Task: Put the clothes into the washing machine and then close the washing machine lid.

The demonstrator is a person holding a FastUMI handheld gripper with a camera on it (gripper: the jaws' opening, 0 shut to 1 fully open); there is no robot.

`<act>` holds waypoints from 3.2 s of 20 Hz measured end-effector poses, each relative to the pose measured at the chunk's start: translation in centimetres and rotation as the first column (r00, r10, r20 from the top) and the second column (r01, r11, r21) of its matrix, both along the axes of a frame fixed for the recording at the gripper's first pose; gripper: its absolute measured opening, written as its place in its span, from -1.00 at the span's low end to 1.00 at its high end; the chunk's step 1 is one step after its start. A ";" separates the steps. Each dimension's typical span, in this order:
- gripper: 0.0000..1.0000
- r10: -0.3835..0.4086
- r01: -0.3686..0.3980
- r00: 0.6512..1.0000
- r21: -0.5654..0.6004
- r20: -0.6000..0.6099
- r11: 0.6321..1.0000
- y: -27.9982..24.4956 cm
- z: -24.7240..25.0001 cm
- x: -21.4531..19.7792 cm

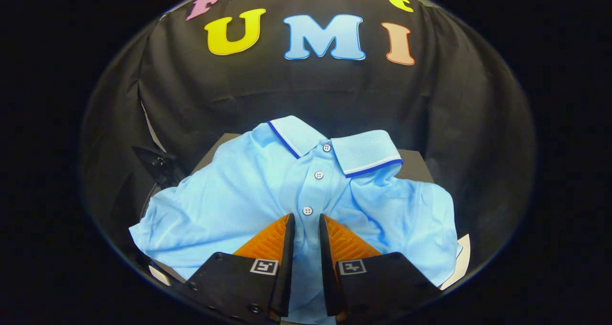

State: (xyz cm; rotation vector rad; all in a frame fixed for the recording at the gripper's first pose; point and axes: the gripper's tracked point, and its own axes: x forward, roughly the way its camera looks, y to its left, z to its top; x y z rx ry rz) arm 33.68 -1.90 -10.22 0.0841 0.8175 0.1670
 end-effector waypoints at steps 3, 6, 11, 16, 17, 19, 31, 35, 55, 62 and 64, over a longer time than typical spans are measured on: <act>-0.37 0.006 -0.006 1.000 -0.002 -0.013 1.000 -0.1 0.2 0.1; -0.96 -0.020 0.020 1.000 0.027 0.013 0.999 -0.2 0.4 0.2; -0.96 -0.022 0.021 0.999 0.009 0.027 1.000 0.0 0.5 0.1; -0.97 -0.030 0.029 0.998 0.016 0.056 0.999 0.0 0.7 0.2; -0.97 -0.031 0.030 0.998 0.023 0.062 0.999 0.0 0.9 0.2; -0.96 -0.038 0.034 0.996 0.047 0.077 0.998 -0.2 1.5 0.1; -0.97 -0.048 -0.010 0.957 0.201 0.285 0.980 -0.8 11.0 -0.6; -0.97 -0.034 -0.040 0.945 0.217 0.325 0.975 -0.3 13.1 -1.1; 0.45 -0.149 0.147 0.939 0.030 0.311 0.989 2.1 12.5 -1.2; 0.93 -0.154 0.151 0.980 0.034 0.125 0.988 2.6 4.1 -2.7; 0.93 -0.146 0.145 0.987 0.019 0.072 0.989 2.8 2.1 -3.1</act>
